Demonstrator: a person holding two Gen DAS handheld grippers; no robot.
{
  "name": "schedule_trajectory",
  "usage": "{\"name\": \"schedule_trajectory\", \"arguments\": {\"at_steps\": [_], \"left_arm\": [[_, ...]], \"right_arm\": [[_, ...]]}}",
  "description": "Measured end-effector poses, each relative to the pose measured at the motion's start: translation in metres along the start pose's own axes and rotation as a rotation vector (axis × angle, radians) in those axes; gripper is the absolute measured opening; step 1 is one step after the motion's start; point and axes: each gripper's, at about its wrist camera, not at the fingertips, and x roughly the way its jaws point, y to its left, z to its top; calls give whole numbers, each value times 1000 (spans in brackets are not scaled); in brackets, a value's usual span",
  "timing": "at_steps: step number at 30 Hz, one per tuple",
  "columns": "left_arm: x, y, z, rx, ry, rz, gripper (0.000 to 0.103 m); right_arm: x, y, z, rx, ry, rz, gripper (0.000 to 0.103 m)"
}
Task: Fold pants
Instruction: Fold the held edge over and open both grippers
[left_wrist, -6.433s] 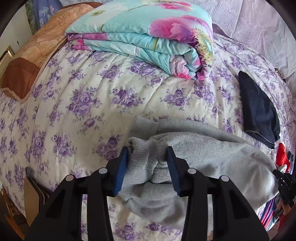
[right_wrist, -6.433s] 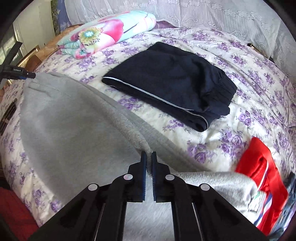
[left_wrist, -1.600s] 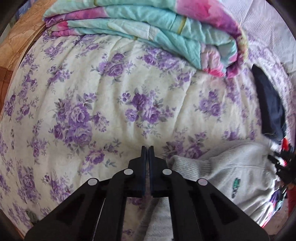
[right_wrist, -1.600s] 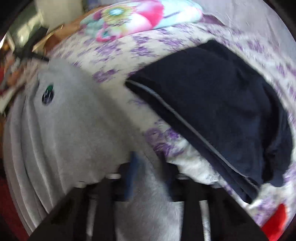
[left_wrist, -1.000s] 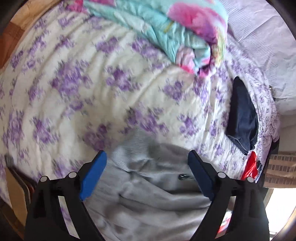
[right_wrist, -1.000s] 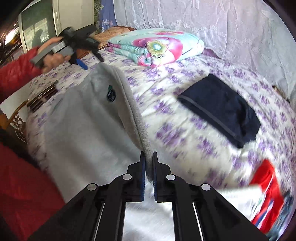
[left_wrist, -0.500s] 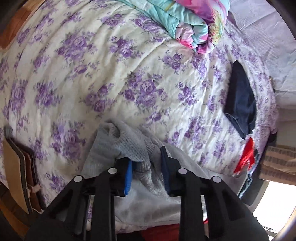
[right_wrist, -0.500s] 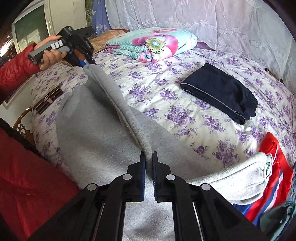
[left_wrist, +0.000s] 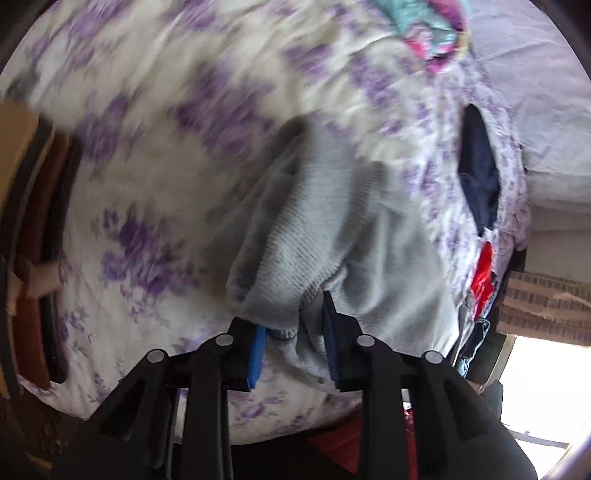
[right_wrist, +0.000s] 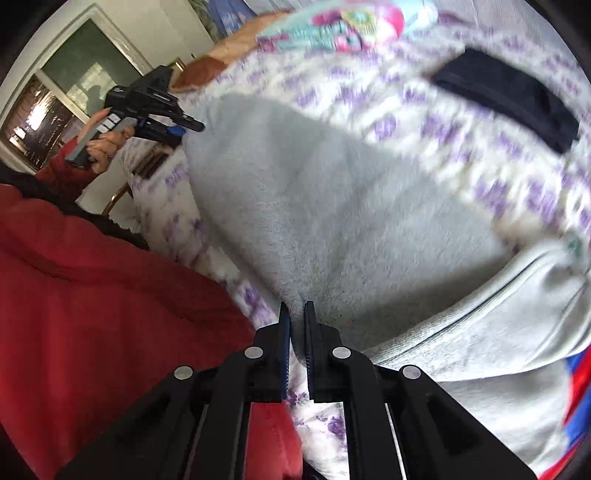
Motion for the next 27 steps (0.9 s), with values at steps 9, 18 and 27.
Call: {"name": "schedule_trajectory", "arguments": {"at_steps": [9,18,27], "left_arm": [[-49,-14,-27,42,-158,84,45],[1,-113,-45,420,-125,133,67],[78,-124,-78,639,-137,426,98]], "right_arm": [[33,-21,-4,120,22,42,8],[29,-24,-8,195,1,48,10],[-74,-69,28,526,-311,-307,68]]}}
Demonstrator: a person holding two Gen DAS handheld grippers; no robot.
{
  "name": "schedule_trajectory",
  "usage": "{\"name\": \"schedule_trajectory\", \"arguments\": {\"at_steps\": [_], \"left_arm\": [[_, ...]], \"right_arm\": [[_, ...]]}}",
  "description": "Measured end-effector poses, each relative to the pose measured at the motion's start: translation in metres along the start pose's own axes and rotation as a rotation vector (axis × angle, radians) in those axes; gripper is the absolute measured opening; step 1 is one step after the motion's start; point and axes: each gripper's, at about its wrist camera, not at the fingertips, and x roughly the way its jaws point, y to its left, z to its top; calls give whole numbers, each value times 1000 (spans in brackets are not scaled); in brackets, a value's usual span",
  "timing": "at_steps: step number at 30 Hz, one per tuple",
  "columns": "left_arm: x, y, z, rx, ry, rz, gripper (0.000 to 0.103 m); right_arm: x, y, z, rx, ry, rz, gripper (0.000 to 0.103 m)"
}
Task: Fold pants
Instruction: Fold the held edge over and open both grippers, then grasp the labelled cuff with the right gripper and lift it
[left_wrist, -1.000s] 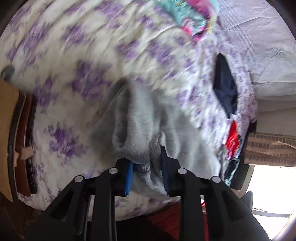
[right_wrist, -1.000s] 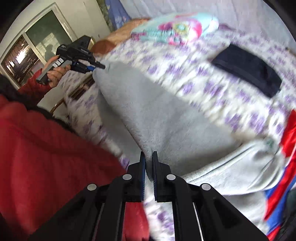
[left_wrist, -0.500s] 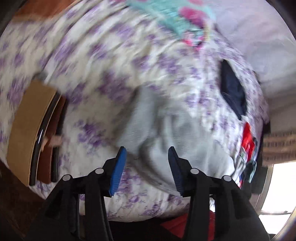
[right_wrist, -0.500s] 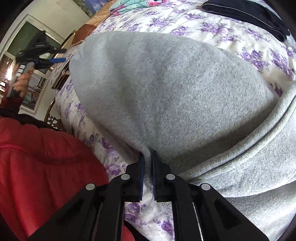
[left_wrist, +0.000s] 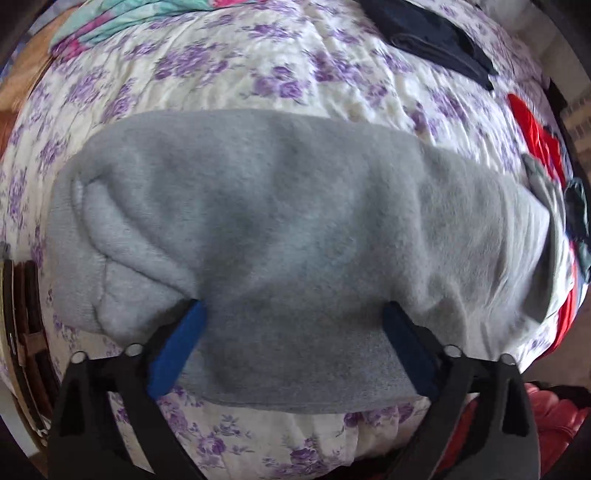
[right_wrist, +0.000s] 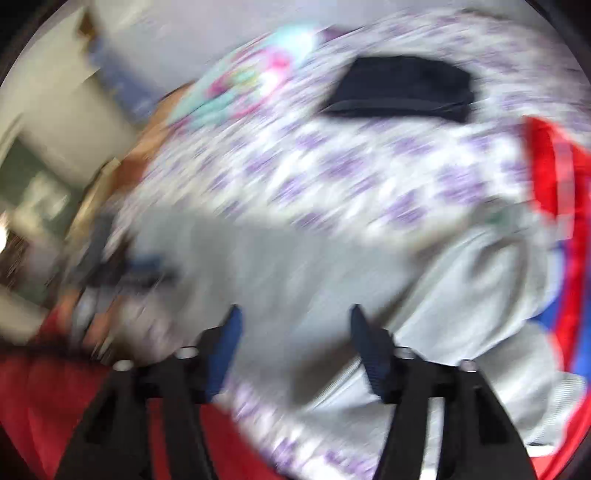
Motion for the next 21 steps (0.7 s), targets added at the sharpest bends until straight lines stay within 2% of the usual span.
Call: {"name": "schedule_trajectory", "arguments": {"at_steps": [2,3,7,9,10,11,13,16,18,19,21], "left_arm": [[5,-6,-1,31,-2,45,98],[5,-7,-2,34,-5,57,98],[4,-4,-1,34,-9,30,99],[3,0,-3,44,-13,19,99],[3,1,-4,53,-16,19,99],[3,1,-4,61,-18,20,99],[5,-5,-2,69,-19,21,99],[7,-6,-1,80,-17,14,99],[8,-7,1,92,-15,12,99],[8,-8,2,97,-14,12,99],[9,-9,4,107,-14,11,99]], "right_arm": [[15,-18,20,113,-15,-203,68],[29,-25,28,153,-2,-260,68],[63,-33,22,191,69,-345,68],[66,-29,12,131,57,-382,60],[64,-27,8,110,45,-402,43],[59,-30,6,113,27,-384,25],[35,-45,-3,213,-40,-289,7],[-23,-65,-29,345,-193,-207,7],[-55,-85,-61,466,-267,-165,7],[-67,-97,-83,534,-285,-159,7],[-68,-123,-131,682,-251,-159,7]]}}
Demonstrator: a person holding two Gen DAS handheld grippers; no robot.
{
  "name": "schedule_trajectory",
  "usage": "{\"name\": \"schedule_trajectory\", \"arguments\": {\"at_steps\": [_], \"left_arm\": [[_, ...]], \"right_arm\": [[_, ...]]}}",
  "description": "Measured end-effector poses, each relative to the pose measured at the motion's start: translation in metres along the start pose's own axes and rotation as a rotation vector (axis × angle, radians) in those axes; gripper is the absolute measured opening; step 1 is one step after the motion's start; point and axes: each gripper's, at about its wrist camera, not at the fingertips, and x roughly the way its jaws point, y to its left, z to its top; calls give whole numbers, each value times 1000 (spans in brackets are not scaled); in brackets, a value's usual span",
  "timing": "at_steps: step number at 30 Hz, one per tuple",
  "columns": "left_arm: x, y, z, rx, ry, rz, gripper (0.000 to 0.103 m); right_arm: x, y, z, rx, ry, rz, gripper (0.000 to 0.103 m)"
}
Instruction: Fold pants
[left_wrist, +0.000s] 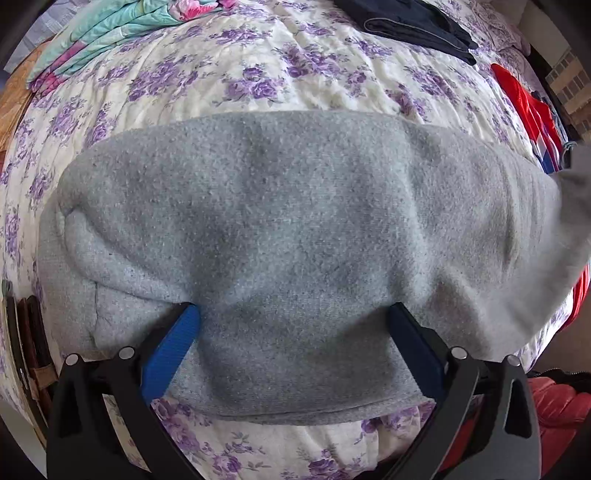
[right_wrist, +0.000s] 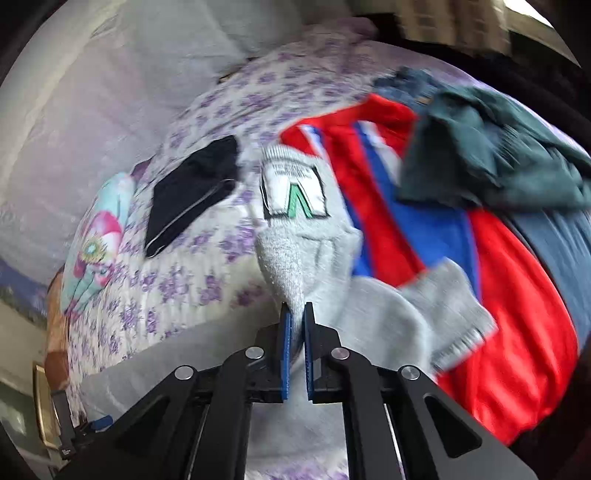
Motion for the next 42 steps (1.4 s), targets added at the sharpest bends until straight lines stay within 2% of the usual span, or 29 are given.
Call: {"name": "schedule_trajectory", "arguments": {"at_steps": [1,3,6,7,8,9,10,13,15,16,17,20,23,26,28,29,30,31,33,36,40,42], "left_arm": [[0,0,1,3,0,1,99],[2,-2,2,14,1,6,99],[3,-4,4,34,10,18,99],[4,-5,5,35,12,18,99],[4,-6,6,36,15,22,99],[5,-7,7,38,16,26,99],[6,-9,9,42,18,32,99],[6,-14,11,40,14,38,99],[6,-15,10,39,9,39,99],[6,-15,10,38,8,37,99],[5,-14,8,37,9,33,99],[-4,-3,2,3,-1,-15,99],[-9,9,-1,-45,-13,-81,98],[-11,11,-2,-43,-3,-94,98],[-14,9,-3,-30,16,-77,98],[-17,8,-4,-35,17,-74,98],[-19,9,-3,-47,15,-76,98],[-24,10,-2,-71,6,-87,98],[-34,14,1,-133,-26,-136,98],[-39,16,8,-186,-63,-195,98],[-16,12,11,-227,-5,-135,98],[-11,1,8,-198,-5,-62,98]], "right_arm": [[6,-27,-14,84,50,11,8],[9,-62,-37,216,84,-27,11],[-4,-69,-44,293,21,43,11],[-7,-63,-40,281,6,57,17],[-7,-55,-35,265,4,75,41],[-5,-48,-31,250,5,94,51],[0,-41,-28,235,6,90,55],[17,-32,-18,184,7,53,53],[32,-26,-16,142,42,40,21],[28,-28,-16,142,35,53,13],[21,-26,-14,125,17,73,11],[-3,-19,-13,14,29,64,10],[20,-57,-30,89,141,11,13],[31,-68,-28,133,179,58,17],[14,-69,-19,153,151,56,23],[0,-69,-12,147,100,11,36],[-14,-66,-2,121,41,-34,38],[-21,-59,8,85,10,-35,38],[-23,-31,31,-17,-18,36,38],[21,51,51,-270,93,180,38],[103,165,46,-581,202,252,38],[146,212,33,-689,289,258,38]]}}
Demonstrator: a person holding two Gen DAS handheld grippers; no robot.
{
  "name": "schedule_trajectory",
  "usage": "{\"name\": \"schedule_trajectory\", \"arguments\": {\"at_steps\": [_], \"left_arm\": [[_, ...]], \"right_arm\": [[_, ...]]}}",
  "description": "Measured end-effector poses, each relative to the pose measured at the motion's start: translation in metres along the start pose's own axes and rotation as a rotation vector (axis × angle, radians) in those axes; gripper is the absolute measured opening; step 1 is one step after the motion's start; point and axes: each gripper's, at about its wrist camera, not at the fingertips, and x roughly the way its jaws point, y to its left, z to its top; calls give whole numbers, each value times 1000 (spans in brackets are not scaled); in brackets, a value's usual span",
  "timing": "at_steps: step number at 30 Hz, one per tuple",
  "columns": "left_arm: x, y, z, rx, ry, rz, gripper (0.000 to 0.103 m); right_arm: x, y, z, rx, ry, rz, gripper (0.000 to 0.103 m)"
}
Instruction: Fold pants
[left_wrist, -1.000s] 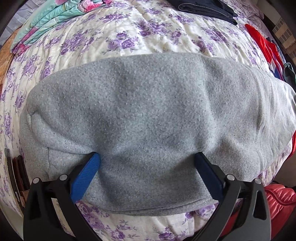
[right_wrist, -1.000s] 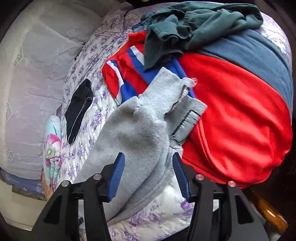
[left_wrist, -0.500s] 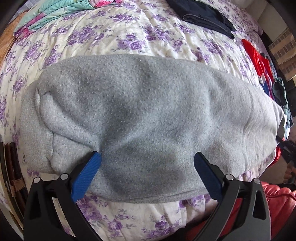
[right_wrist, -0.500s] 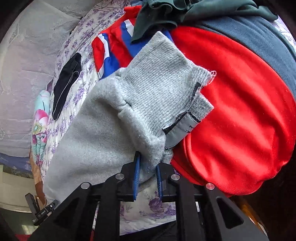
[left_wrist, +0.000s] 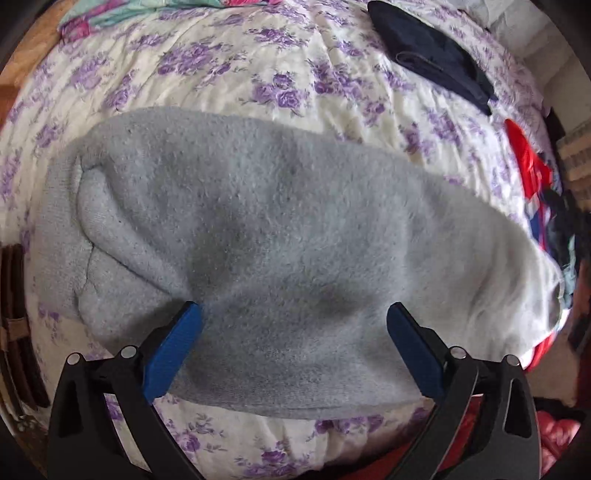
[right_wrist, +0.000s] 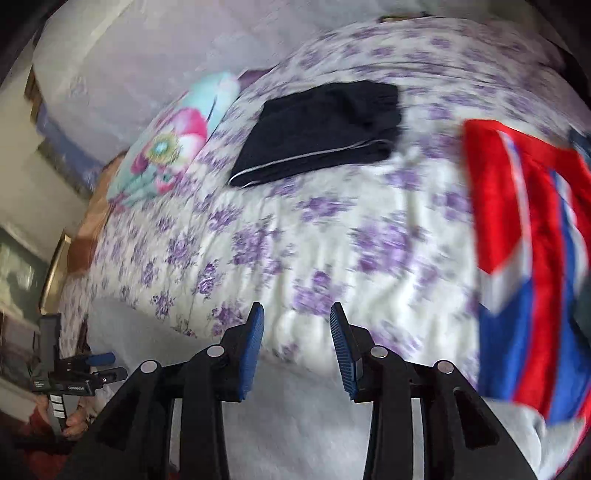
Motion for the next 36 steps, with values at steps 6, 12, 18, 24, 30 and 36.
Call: {"name": "schedule_trajectory", "arguments": {"at_steps": [6,12,18,24,30,36], "left_arm": [[4,-26,-18,78,11,214,98],[-36,-36,-3,-17,-105,33,98],[23,-44,5,-53,72,18,98],[34,-71,-10,105,38,176,99],[35,-69,-16,130,1,155,99],[37,-65,-27,142,-11,142,99]], "right_arm": [[61,92,-32,-298,219,83,36],[15,112,-84,-441,150,94,36],[9,88,-81,-323,255,323,40],[23,73,-69,-102,382,566,64],[90,86,-41,88,546,701,76],[146,79,-48,512,662,936,76]]}}
